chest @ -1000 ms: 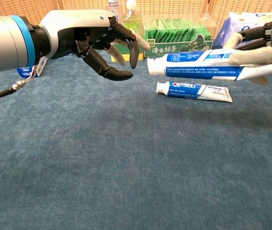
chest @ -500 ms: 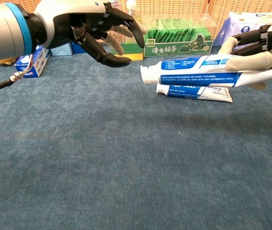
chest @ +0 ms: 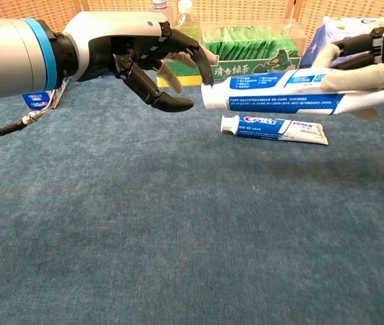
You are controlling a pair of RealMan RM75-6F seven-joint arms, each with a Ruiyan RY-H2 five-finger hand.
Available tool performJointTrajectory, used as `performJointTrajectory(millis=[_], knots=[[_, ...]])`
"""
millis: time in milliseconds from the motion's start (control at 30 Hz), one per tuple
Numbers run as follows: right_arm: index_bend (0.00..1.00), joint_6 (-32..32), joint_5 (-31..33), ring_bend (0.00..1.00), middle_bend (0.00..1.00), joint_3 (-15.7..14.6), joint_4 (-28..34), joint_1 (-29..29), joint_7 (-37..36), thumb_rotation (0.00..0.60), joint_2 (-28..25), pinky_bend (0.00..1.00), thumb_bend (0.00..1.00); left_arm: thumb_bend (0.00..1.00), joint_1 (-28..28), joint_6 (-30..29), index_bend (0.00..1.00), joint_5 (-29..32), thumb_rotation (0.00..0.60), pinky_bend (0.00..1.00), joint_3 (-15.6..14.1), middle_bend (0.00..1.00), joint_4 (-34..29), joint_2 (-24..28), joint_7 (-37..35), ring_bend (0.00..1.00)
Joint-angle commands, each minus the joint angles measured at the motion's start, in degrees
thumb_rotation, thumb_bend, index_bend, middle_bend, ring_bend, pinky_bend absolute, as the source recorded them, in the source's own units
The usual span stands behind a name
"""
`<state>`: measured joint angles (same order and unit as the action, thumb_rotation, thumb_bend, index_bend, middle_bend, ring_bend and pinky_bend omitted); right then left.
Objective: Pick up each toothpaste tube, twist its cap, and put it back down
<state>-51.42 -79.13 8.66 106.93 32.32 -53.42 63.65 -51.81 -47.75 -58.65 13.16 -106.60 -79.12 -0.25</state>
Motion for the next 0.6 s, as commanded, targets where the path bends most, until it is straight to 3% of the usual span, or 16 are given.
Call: performJointTrajectory(millis=[33,600], knots=[[0.87,0.1,-0.1,0.67,0.71,0.2,0.1,0.0,-0.3,0.6,-0.2,0.76,0.55,0.29,0.0,0.0,0.38,0.1,0.6,0.23,-0.1,0.12,-0.1,0.1,0.1,0.07],[0.87,0.6,1.6,0.67,0.72,1.5,-0.3,-0.3,-2.0,0.6,-0.8,0.76,0.55,0.29,0.3,0.2,0.39,0.3,0.6,0.23,-0.9,0.12,-1.2,1.0,0.8,0.07]])
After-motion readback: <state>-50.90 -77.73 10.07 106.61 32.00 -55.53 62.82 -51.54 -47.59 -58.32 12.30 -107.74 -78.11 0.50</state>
